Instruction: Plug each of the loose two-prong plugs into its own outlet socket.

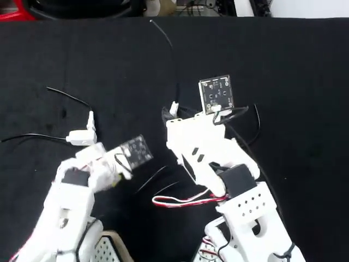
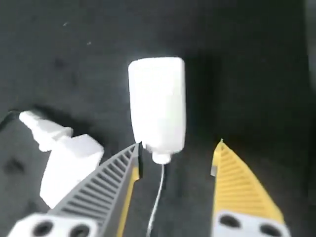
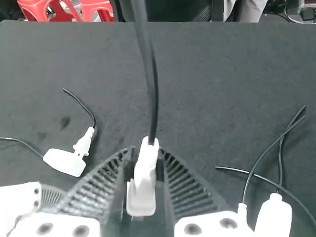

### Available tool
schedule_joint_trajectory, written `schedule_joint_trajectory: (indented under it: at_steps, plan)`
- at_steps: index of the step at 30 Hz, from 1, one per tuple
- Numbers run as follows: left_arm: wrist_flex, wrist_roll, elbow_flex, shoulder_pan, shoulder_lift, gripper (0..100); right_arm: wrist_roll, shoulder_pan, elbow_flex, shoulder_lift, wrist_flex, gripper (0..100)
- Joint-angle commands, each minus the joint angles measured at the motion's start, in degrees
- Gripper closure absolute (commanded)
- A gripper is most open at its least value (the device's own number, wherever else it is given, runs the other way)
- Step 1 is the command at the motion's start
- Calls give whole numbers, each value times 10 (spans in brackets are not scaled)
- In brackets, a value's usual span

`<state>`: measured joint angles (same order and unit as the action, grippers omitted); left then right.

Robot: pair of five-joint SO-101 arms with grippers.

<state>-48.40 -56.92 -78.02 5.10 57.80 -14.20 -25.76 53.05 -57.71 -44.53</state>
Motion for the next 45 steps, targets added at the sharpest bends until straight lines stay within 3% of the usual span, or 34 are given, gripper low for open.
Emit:
schedule_joint_trajectory:
  at_steps: [1, 4, 9, 11, 14, 17, 20, 24, 30, 37, 41, 45]
  plan:
    - [-128, 6, -11, 44, 155, 762, -1, -7, -7, -15, 15, 986]
    - [-156, 7, -49, 43, 290, 758, -1, -7, -7, -15, 13, 986]
    - [-158, 49, -64, -74, 477, 757, -2, -10, -7, -15, 12, 986]
    - [-153, 69, -58, -101, 463, 757, -4, -13, -4, -15, 15, 986]
    - [-119, 156, -73, -71, 433, 761, -6, -61, 15, -15, 43, 986]
    - [-55, 282, -107, -10, 440, 762, -20, -118, 93, -19, 174, 986]
    - [-15, 353, -132, 27, 465, 762, -54, -124, 187, -20, 360, 986]
    - [6, 392, -124, -28, 469, 762, -59, -122, 255, -16, 494, 986]
    - [-4, 462, -83, -19, 469, 758, -59, -167, 276, -15, 502, 986]
    - [-134, 464, 23, 28, 469, 758, -58, -168, 280, -18, 500, 986]
    - [-120, 451, 20, 30, 469, 757, -56, -170, 280, -17, 491, 986]
    - [-77, 449, -1, 25, 468, 757, -56, -193, 256, -20, 416, 986]
